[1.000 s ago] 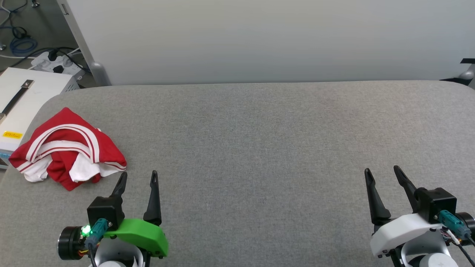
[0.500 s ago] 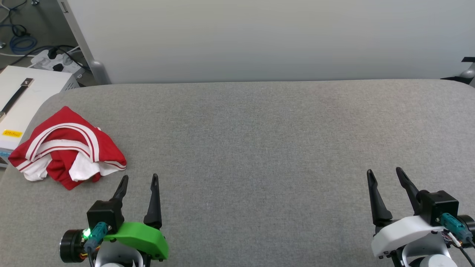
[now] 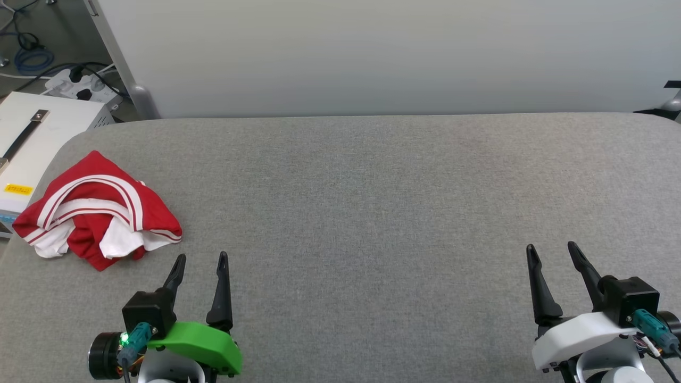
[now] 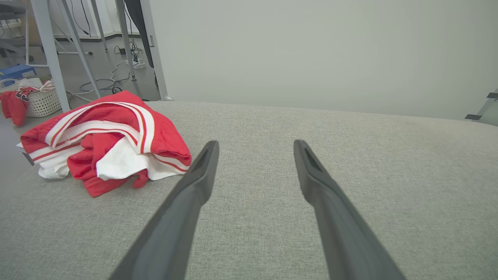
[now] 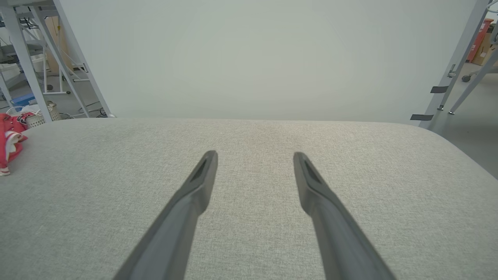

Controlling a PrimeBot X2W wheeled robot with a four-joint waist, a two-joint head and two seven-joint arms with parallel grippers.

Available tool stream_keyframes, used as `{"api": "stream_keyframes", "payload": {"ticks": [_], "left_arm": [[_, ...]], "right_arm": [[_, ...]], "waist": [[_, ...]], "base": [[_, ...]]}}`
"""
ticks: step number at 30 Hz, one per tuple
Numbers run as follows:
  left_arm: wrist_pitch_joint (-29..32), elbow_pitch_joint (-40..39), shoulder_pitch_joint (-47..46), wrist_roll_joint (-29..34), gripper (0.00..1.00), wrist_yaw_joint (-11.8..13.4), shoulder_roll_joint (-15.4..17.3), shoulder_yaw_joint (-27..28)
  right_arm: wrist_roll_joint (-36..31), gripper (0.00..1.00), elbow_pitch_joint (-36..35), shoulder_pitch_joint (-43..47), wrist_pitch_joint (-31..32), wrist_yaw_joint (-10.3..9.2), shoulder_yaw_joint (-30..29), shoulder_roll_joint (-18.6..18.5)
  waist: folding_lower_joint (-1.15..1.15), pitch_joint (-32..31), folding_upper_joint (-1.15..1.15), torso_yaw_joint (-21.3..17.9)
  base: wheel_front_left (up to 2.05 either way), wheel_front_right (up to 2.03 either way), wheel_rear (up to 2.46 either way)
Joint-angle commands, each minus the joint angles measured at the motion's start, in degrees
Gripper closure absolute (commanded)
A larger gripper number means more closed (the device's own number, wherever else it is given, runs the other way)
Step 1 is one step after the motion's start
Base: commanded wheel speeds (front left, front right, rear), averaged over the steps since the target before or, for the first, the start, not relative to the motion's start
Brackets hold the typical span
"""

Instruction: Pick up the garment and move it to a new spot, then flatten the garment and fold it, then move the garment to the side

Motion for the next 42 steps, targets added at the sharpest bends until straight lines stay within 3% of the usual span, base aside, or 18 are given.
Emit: {"api": "stream_keyframes", "payload": {"ticks": [1, 23, 29, 42], "left_arm": [[-0.58, 0.29, 0.68, -0.59, 0.0, -0.38, -0.17, 0.24], [-3.18, 2.05, 0.73, -2.96, 0.0, -1.57, -0.22, 0.79], [-3.89, 2.6, 0.7, -3.53, 0.0, -1.77, -0.24, 1.22], [-5.47, 4.51, 1.1, -5.02, 0.0, -2.53, -0.27, 1.37]], "right_arm": [[0.71, 0.0, 0.33, -0.2, -0.84, -0.02, -0.07, -0.07], [2.3, 0.0, 1.74, 0.26, -3.41, -0.03, -0.07, -0.08], [2.44, 0.0, 1.84, 0.39, -4.11, -0.03, 1.55, -0.09], [3.76, 0.0, 2.87, 0.93, -5.67, -0.04, 5.77, -0.09]], "waist": [[0.0, -0.02, 0.0, 0.03], [0.0, 0.14, 0.0, 2.27], [0.0, 0.17, 0.0, 5.05], [0.0, -0.83, 0.0, 15.41]], "base": [[0.0, 0.0, 0.0], [0.0, 0.0, 0.0], [0.0, 0.0, 0.0], [0.0, 0.0, 0.0]]}}
